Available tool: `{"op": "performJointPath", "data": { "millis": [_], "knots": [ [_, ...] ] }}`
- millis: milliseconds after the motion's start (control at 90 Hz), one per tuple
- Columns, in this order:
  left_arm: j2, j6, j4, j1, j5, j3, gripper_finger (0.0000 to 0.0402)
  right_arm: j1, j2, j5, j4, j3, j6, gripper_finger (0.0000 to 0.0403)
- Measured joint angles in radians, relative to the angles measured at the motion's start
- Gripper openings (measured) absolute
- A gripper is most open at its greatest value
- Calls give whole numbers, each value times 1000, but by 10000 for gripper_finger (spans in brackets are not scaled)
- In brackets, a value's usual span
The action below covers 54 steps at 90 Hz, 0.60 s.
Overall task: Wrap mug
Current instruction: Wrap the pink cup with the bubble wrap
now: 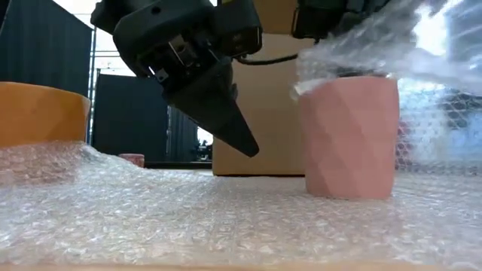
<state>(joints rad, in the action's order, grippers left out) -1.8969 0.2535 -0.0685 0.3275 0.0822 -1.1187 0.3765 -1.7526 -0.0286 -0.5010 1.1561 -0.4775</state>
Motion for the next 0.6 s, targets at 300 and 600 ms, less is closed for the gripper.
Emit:
{"op": "performJointPath", "data": {
  "millis": [300,600],
  "knots": [
    [0,-5,2,0,0,0,56,-17,-9,12,-227,184,35,155],
    [0,-6,1,0,0,0,56,-28,-5,11,-297,206,45,197]
  ]
}}
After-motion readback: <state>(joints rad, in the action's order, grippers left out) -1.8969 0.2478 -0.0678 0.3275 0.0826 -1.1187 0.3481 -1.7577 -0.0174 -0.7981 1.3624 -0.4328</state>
